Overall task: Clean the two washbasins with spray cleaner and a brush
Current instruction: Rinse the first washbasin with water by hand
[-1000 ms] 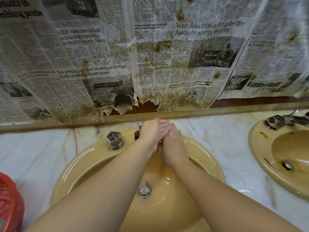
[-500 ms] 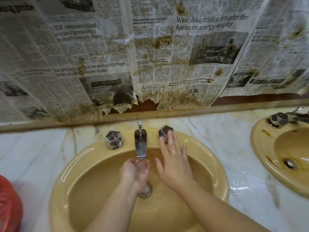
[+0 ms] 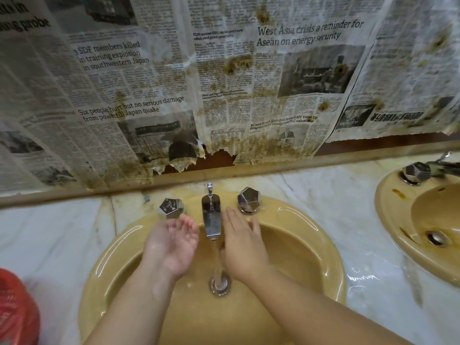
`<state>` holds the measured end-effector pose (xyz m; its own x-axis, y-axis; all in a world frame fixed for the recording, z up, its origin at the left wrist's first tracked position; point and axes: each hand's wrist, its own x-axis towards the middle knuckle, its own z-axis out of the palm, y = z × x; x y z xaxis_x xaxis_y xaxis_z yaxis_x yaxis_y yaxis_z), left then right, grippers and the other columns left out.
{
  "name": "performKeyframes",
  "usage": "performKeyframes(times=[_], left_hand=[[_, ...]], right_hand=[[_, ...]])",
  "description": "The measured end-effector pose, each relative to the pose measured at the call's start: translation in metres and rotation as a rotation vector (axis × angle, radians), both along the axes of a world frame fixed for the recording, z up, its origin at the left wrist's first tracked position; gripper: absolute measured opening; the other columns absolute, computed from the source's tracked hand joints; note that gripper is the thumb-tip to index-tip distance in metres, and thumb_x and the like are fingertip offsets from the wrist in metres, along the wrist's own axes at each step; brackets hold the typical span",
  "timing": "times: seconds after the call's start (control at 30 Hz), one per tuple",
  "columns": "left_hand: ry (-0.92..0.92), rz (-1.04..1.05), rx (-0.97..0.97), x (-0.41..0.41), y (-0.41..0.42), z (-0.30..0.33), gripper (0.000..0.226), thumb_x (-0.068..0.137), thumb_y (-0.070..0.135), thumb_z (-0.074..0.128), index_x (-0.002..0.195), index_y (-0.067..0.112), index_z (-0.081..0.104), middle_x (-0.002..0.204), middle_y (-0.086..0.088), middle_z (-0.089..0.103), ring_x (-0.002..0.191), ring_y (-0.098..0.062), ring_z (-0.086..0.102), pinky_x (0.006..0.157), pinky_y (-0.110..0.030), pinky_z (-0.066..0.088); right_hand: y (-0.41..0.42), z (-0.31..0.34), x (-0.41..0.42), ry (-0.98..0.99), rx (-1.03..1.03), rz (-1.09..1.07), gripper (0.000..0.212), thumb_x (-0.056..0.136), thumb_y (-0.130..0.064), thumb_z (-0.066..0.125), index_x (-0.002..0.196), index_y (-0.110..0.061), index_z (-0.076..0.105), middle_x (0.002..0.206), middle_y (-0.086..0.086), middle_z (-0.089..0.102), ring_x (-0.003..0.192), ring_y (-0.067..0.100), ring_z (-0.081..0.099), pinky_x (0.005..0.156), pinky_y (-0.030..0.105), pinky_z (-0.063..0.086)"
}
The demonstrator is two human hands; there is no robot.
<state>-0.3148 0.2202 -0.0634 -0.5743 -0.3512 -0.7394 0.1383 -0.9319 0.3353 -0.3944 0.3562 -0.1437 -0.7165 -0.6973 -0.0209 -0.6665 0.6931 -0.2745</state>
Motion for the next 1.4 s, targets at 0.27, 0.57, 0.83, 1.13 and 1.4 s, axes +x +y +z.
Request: performKeyframes(times=[0.27,0.57,0.83,1.13,1.4], left_hand=[[-0.068,-0.54,-0.52,-0.085,0.036,0.04,0.03,0.107,0.015,0.043,0.112,-0.004,0.065,0.114,-0.022,0.072,0.102,-0.03,0.072,0.091,-0.037,0.059],[-0.365,-0.019,-0.698,-0.004,0.018,-0.035,0.031,0.103,0.012,0.043,0.08,0.006,0.062,0.071,-0.011,0.065,0.065,-0.023,0.063,0.062,-0.028,0.05],[-0.019,-0.23,0.134,-0.001,0.035,-0.065,0.027,0.105,0.013,0.041,0.108,-0.008,0.059,0.095,-0.023,0.068,0.085,-0.03,0.069,0.077,-0.038,0.064],[-0.06,-0.063,-0.002,0.029,0.004,-0.028,0.02,0.101,0.011,0.039,0.089,0.011,0.056,0.073,-0.002,0.057,0.065,-0.012,0.055,0.054,-0.021,0.053],[0.081,-0.382,-0.493,-0.086,0.052,0.063,0.03,0.105,0.013,0.04,0.088,0.001,0.062,0.077,-0.011,0.07,0.077,-0.023,0.069,0.075,-0.031,0.058]], right_hand=[[-0.021,-0.009,-0.011,0.093,0.169,-0.057,0.085,0.093,-0.04,0.048,0.163,-0.012,0.008,0.168,0.011,0.011,0.156,0.027,0.003,0.117,0.069,-0.009],[-0.023,-0.014,-0.021,0.012,0.135,-0.076,0.11,0.087,-0.011,0.061,0.158,-0.015,-0.023,0.165,0.0,-0.03,0.155,0.013,-0.016,0.119,0.065,-0.009],[0.025,-0.031,0.011,-0.021,-0.005,0.03,0.084,0.09,-0.014,0.052,0.163,-0.018,0.011,0.17,-0.007,-0.013,0.153,0.006,-0.021,0.124,0.054,-0.011],[0.065,-0.012,-0.02,0.081,-0.089,-0.402,0.083,0.081,-0.046,0.067,0.152,-0.013,0.037,0.16,0.009,0.032,0.152,0.03,0.022,0.123,0.05,0.022],[0.023,-0.01,-0.071,-0.031,0.173,-0.35,0.128,0.073,-0.078,0.061,0.163,-0.012,-0.003,0.171,0.005,-0.007,0.157,0.024,-0.012,0.118,0.066,-0.008]])
